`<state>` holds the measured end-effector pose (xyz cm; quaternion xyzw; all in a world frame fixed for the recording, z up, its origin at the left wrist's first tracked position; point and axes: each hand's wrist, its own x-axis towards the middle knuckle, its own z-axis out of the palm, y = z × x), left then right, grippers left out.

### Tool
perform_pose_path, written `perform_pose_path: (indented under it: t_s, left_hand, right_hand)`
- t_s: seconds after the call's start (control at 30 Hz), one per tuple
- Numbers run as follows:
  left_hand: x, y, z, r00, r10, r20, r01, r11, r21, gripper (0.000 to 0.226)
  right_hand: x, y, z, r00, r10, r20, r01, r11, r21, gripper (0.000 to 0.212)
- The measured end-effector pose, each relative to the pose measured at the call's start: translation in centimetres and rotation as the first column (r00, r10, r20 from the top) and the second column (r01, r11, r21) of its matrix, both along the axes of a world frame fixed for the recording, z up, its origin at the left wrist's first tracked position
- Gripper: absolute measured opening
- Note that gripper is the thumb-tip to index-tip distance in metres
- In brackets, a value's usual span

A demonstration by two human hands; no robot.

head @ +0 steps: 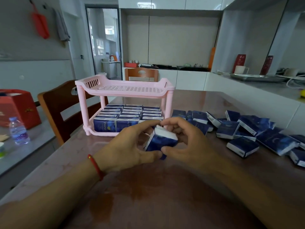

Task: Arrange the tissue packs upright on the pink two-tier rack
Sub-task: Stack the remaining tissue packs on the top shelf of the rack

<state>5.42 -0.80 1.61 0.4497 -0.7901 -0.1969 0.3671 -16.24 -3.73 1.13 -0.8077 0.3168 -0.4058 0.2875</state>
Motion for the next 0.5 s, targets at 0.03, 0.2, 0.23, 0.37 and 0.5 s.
perform_pose_path:
  t_s: [0.03, 0.2, 0.23, 0.37, 0.5]
  left_hand:
    - [-0.1, 0.1, 0.3, 0.999, -0.013, -0.029, 0.013, 1.0, 0.016, 0.075]
    - [-0.3, 0.5, 3.5, 0.998, 0.004, 0.061, -0.005, 1.0, 0.008, 0.051]
    - [-0.2, 0.5, 4.6, 0.999, -0.002, 0.043, 0.001, 1.0, 0.017, 0.044]
    - [0.6, -0.6, 10.3, 0.99, 0.017, -0.138, -0.02, 1.0, -0.015, 0.031]
    - [2.0, -5.5, 15.3, 0.958, 0.156, -0.241, -0.181, 0.98, -0.086, 0.027]
  right_hand:
    - [0.1, 0.0, 0.1, 1.0, 0.022, 0.015, -0.022, 1.0, -0.02, 0.06]
    - [-0.4, 0.0, -0.1, 0.997, 0.041, 0.059, -0.039, 0.998, -0.041, 0.068]
    - [-0.5, 0.0, 0.0, 0.994, 0.041, 0.098, -0.037, 0.999, -0.037, 0.066]
    - [-1.0, -0.3, 0.5, 0.977, -0.025, 0.214, 0.021, 1.0, 0.022, 0.045]
    - [-1.5, -1.5, -0.6, 0.993, -0.102, 0.062, 0.103, 0.995, -0.014, 0.037]
